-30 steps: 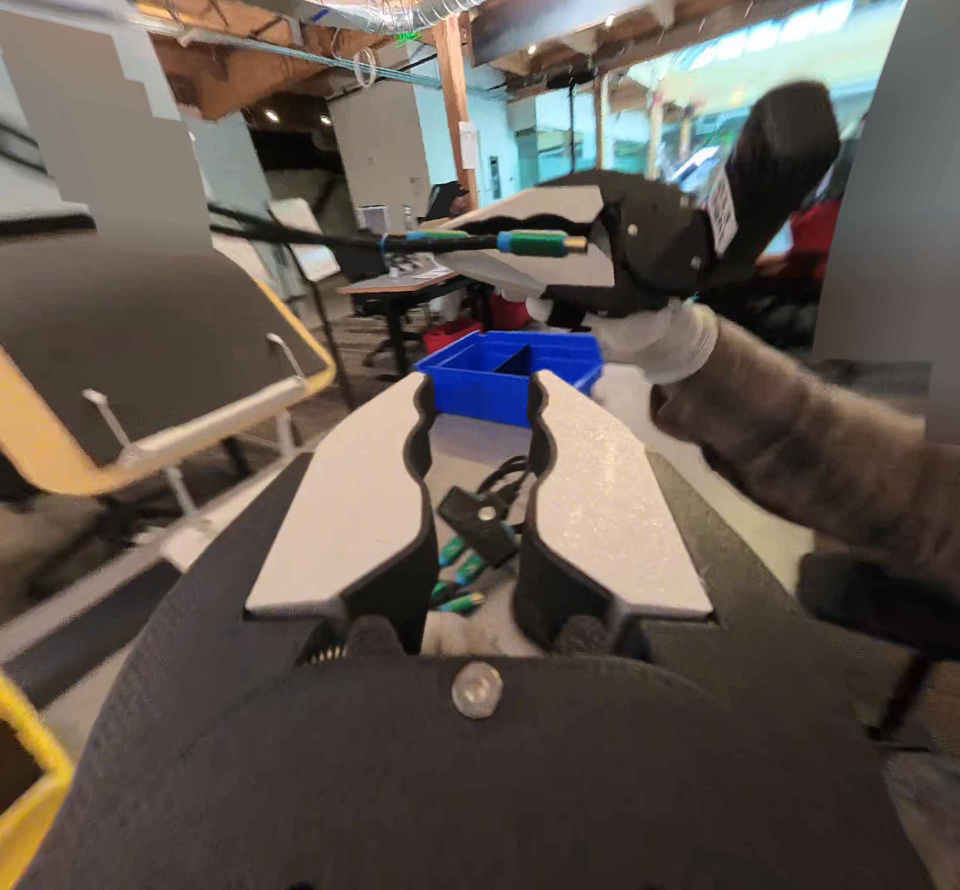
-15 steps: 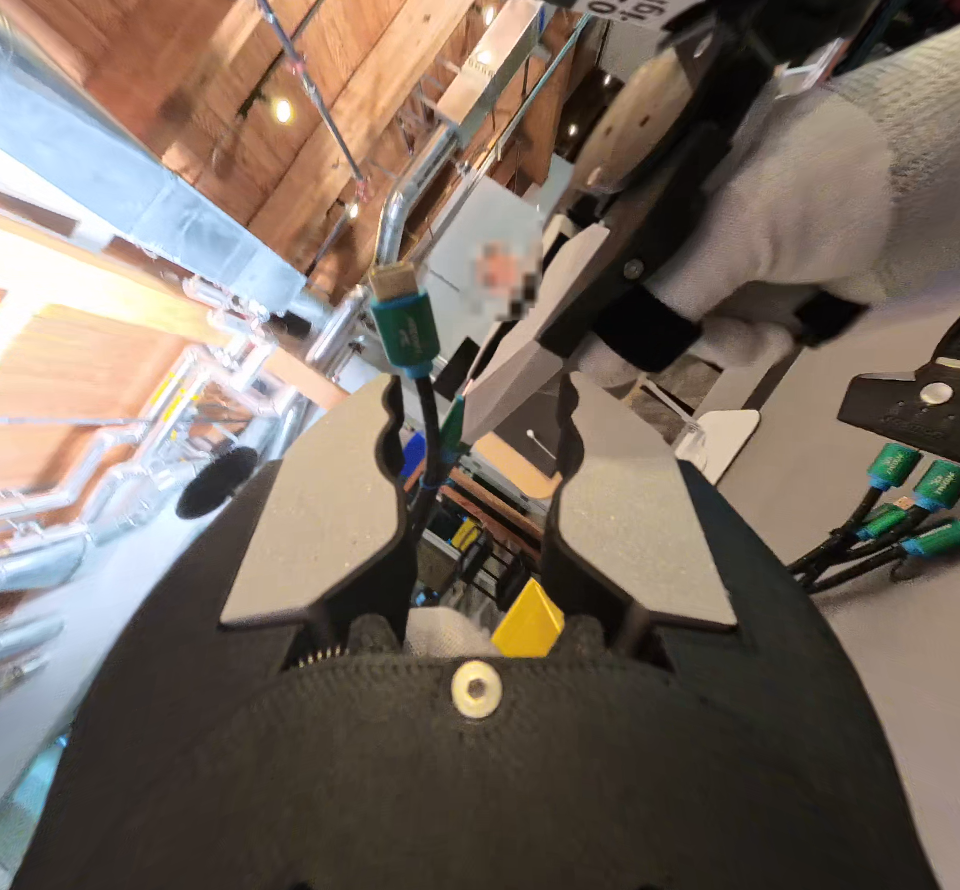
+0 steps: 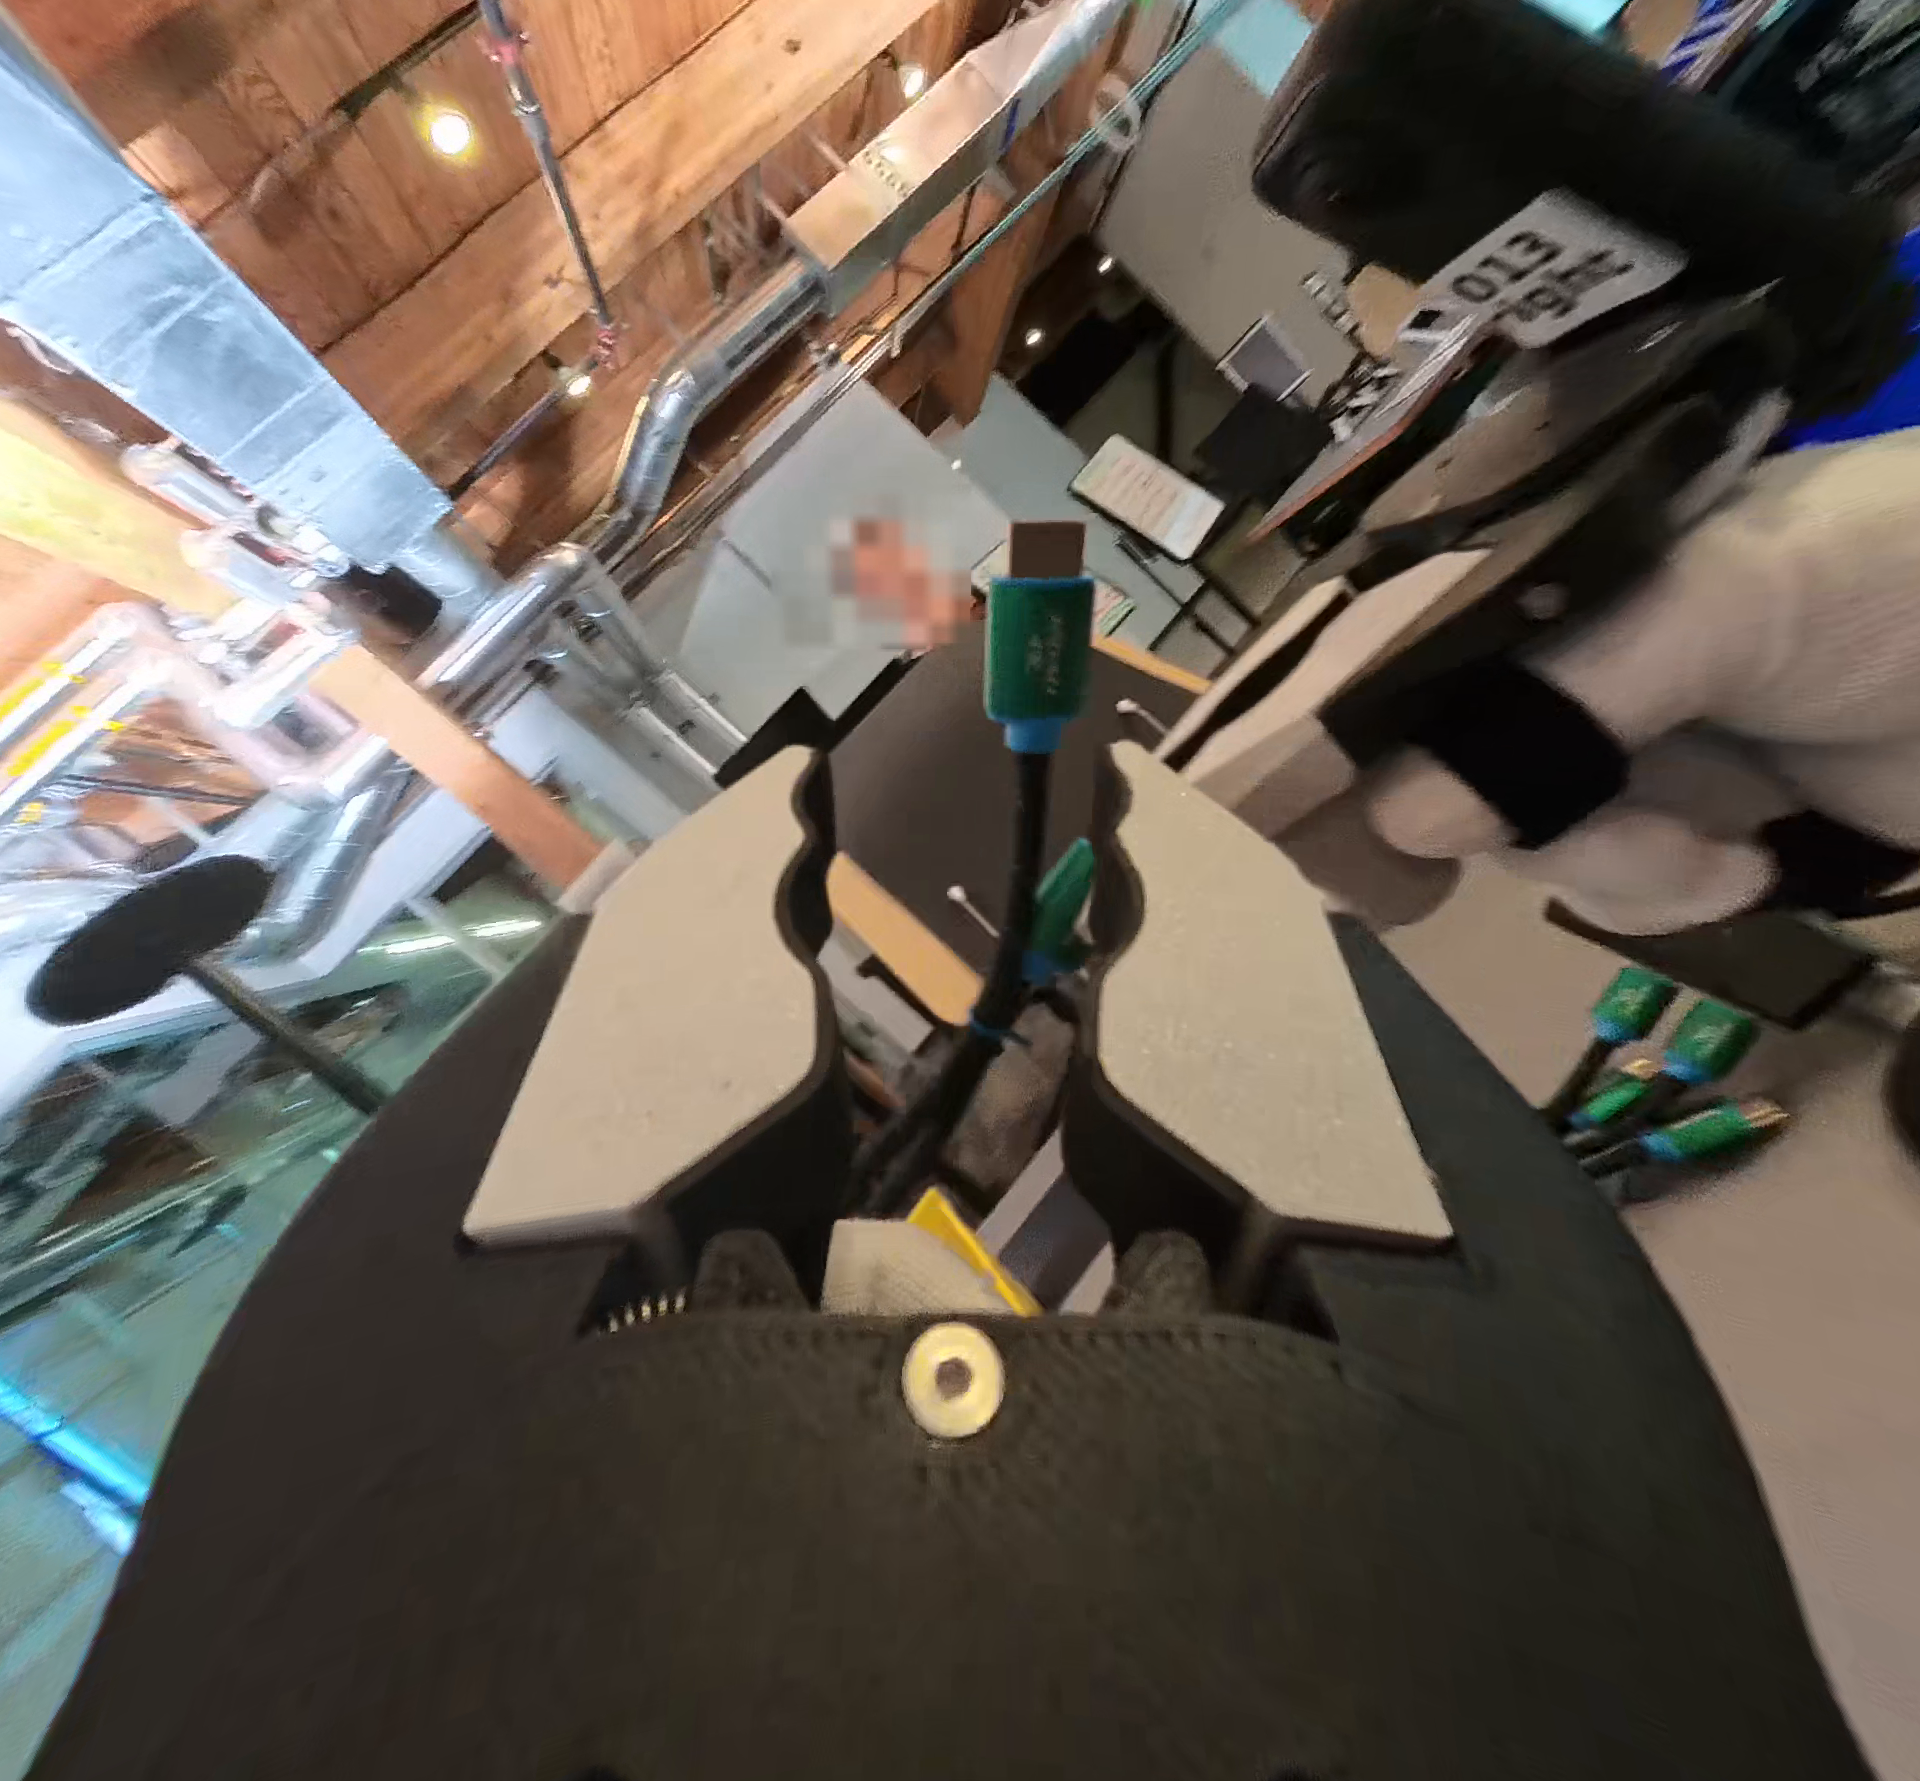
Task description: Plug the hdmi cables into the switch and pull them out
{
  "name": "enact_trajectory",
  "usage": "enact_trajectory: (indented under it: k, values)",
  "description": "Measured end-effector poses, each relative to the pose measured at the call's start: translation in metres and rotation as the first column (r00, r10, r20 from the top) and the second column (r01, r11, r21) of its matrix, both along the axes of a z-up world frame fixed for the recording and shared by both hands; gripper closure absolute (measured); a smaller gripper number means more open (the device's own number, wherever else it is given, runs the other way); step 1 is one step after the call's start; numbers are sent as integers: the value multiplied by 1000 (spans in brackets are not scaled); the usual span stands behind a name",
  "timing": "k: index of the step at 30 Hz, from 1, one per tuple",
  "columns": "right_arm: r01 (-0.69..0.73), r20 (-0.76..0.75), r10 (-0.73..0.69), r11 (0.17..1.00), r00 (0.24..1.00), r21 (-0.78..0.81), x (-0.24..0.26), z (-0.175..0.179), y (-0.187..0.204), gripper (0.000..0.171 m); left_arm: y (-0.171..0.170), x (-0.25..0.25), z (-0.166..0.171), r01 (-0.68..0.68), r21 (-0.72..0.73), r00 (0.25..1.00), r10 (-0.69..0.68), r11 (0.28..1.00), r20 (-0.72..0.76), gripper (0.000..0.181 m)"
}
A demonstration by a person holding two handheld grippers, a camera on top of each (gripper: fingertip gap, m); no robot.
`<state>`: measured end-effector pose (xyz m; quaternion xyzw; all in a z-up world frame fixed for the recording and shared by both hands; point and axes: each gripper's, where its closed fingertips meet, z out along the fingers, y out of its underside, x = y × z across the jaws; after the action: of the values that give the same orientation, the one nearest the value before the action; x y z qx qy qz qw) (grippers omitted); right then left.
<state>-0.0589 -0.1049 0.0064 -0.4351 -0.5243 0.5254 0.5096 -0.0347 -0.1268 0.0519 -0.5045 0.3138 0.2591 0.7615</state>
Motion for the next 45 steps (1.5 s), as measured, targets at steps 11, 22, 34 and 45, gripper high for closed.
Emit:
enact_trajectory:
  k: [11, 22, 34, 45]
  values:
    - [129, 79, -131, 991, 988, 23, 6, -26, -11, 163, 36, 12, -23, -76, -68, 996, 73, 995, -54, 165]
    - [310, 61, -547, 560, 835, 768, 80, -13, 35, 149, 45, 10, -44, -28, -393, 993, -21, 919, -118, 165]
    - [37, -107, -455, -159, 884, 987, 46, -36, -31, 133, 0, 12, -129, 17, -845, 958, -251, 535, -139, 165]
    - [-68, 21, -371, -115, 928, 991, 2, -75, -57, 159, -29, -22, -164, -16, -936, 958, -262, 351, -114, 165]
